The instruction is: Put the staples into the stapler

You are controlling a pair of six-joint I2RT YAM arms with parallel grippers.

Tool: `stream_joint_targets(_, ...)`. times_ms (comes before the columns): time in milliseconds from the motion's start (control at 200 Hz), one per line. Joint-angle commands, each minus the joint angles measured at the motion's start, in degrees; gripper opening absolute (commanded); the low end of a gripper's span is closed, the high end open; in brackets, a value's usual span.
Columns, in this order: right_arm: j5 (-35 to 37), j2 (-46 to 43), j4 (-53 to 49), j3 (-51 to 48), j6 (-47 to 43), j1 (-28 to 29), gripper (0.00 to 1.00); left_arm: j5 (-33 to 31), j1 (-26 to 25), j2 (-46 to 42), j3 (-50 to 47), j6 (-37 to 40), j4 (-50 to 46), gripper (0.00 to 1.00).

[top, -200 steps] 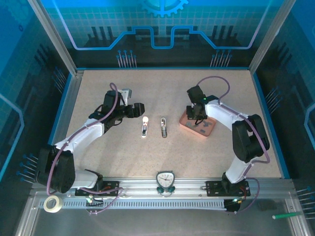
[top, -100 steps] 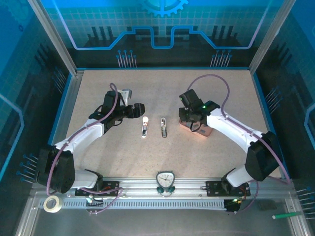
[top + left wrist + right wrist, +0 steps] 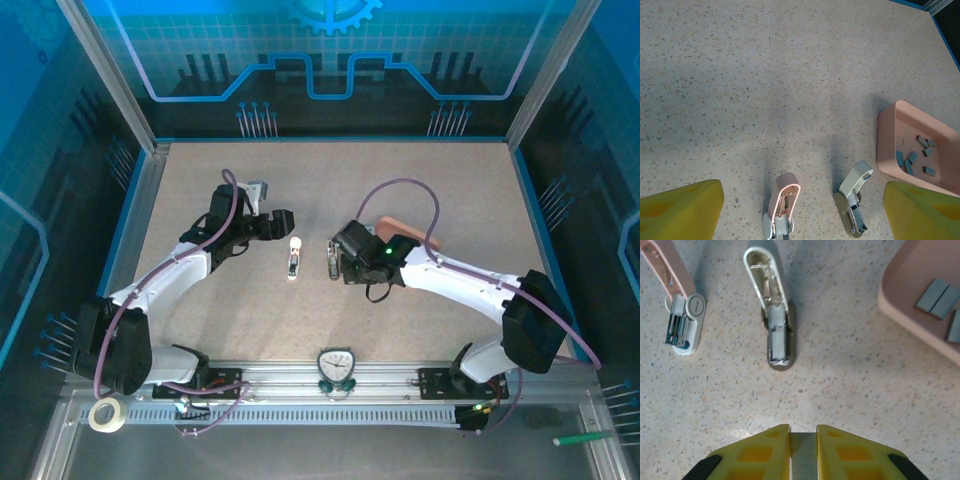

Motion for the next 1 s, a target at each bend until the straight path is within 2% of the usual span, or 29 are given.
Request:
stream_joint_targets(0, 2.0, 1.9, 0.6, -0.3, 5.2, 2.7, 0.2, 1.0, -0.4, -1.6, -0.8, -0.3, -0.9, 0.84)
stream_joint_targets(265, 0.2, 7.2, -2.2, 2.5, 8.0, 5.3, 0.2, 0.9, -0.5, -2.1, -1.2, -0.5, -1.0, 0.84)
stream_joint_targets(996, -7.0, 18.4, -4.3, 5.5, 9.0, 4.9, 0.2, 0.4, -0.6, -2.2, -1.3, -0.5, -1.3, 0.84)
